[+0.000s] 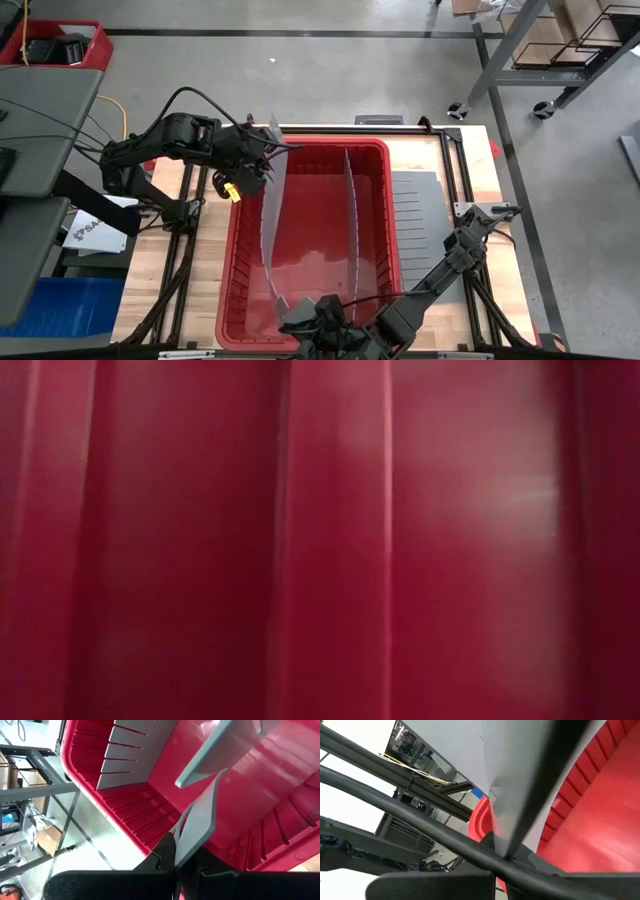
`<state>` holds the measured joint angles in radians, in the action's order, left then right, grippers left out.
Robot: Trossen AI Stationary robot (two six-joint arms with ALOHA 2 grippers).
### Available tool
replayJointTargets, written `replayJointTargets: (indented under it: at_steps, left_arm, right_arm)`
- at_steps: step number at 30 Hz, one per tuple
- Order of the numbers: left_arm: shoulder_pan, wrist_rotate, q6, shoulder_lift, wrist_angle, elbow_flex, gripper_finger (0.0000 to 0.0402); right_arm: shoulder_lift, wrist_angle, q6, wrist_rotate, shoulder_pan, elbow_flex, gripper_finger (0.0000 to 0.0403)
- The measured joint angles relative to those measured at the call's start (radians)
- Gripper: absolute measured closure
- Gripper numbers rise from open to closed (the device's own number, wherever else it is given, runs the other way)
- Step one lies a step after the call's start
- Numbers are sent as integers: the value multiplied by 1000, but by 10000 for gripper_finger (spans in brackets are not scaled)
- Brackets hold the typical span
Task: Sort blocks
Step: Assemble the bin divider into the red bin
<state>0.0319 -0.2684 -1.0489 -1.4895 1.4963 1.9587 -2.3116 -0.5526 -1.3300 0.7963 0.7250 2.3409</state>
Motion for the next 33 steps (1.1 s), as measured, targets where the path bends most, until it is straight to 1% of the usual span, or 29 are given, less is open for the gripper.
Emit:
replayJointTargets:
  at_steps: [7,13,19,23,33]
  left_arm:
    - [1,-7,5,1,3,2,401]
    - [-6,-33,30,5,74,2,401]
    - [-5,-31,11,12,37,3,402]
    - [-15,-26,-9,11,-1,3,402]
    - [-18,-14,5,11,5,3,401]
  right_arm:
    - [0,53,49,-2,-17,0,403]
    - [-2,59,73,-4,-21,12,403]
    - [-2,83,82,8,-22,13,403]
    - [-2,92,116,9,-22,14,403]
    - [-2,109,138,6,-21,14,403]
